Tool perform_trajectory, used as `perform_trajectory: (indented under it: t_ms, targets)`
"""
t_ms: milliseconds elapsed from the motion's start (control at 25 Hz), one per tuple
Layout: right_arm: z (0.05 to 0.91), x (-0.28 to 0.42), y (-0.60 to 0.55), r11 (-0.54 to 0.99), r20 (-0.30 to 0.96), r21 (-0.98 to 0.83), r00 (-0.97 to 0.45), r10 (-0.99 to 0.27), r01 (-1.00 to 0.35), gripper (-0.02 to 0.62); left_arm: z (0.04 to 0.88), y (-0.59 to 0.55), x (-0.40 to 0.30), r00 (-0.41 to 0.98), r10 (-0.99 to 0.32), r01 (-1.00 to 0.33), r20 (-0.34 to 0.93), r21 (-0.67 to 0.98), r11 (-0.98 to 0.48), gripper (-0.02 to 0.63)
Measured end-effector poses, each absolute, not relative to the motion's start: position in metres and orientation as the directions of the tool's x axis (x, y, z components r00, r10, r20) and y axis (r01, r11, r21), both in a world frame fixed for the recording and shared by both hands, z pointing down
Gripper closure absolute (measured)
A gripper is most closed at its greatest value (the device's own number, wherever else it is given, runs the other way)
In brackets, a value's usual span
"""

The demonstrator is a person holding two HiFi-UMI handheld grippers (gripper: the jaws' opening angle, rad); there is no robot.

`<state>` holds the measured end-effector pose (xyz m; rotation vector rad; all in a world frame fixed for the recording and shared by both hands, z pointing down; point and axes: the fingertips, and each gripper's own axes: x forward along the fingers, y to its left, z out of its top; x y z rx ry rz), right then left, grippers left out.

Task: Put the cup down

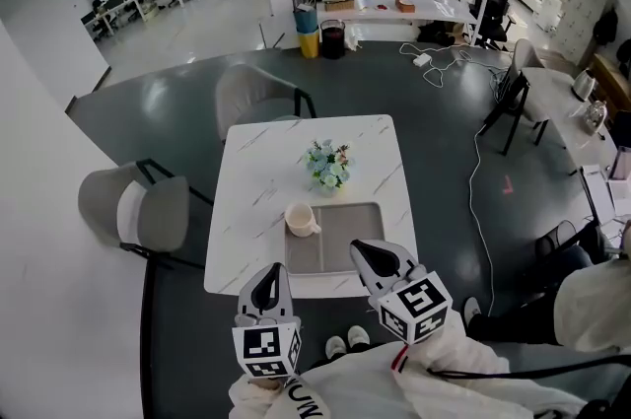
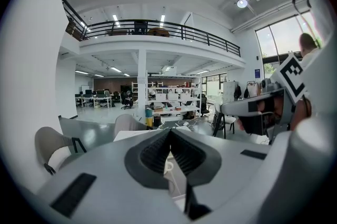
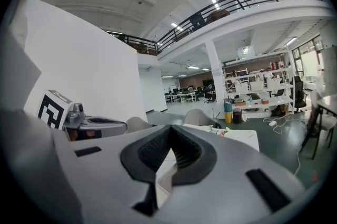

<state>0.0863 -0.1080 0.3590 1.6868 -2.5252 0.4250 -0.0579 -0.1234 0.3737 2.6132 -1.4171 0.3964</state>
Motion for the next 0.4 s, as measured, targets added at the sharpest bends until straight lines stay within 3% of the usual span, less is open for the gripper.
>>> perform_trajectory:
  t_ms: [400]
  targets:
    - [0.3611,0.0845,-0.1112,0.356,0.221,-0.187,-0.392,-0.893,-0.916,0.591,0.3758,-0.1267,-0.0629,0.505,-0.807,-0.845,0.306,-0.013,-0.534,0.595]
